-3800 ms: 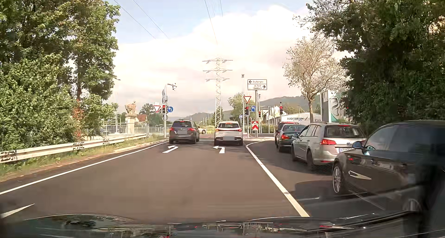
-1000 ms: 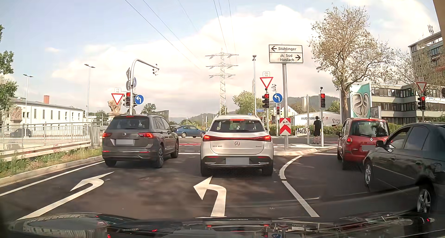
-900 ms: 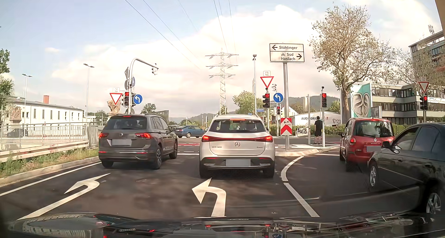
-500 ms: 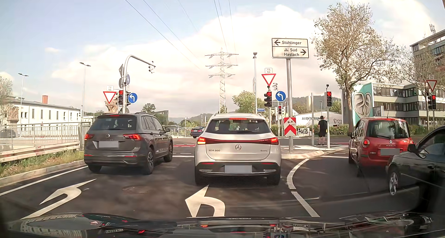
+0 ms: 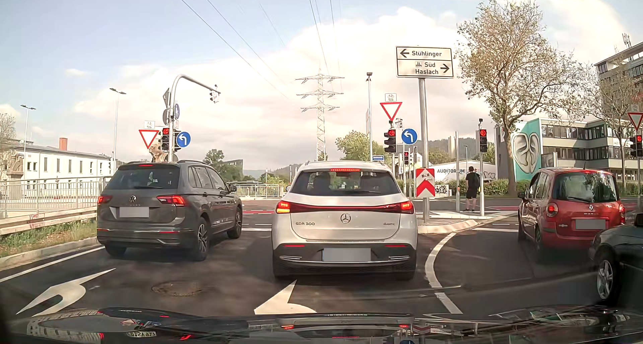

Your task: Follow the waypoints while adhering to traffic rules and regulations

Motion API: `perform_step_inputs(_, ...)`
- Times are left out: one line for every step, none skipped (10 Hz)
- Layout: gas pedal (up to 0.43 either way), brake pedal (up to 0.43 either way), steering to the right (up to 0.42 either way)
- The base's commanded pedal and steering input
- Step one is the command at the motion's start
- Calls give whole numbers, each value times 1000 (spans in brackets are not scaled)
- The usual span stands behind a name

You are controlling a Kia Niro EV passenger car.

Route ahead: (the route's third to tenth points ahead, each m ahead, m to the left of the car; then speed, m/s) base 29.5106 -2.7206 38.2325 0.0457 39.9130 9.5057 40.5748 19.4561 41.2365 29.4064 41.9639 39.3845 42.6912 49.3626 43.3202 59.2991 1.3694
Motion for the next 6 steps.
perform_step_inputs(0,146,4)
perform_step_inputs(0,140,4)
perform_step_inputs(0,140,4)
perform_step_inputs(0,140,4)
perform_step_inputs(0,134,4)
perform_step_inputs(0,140,4)
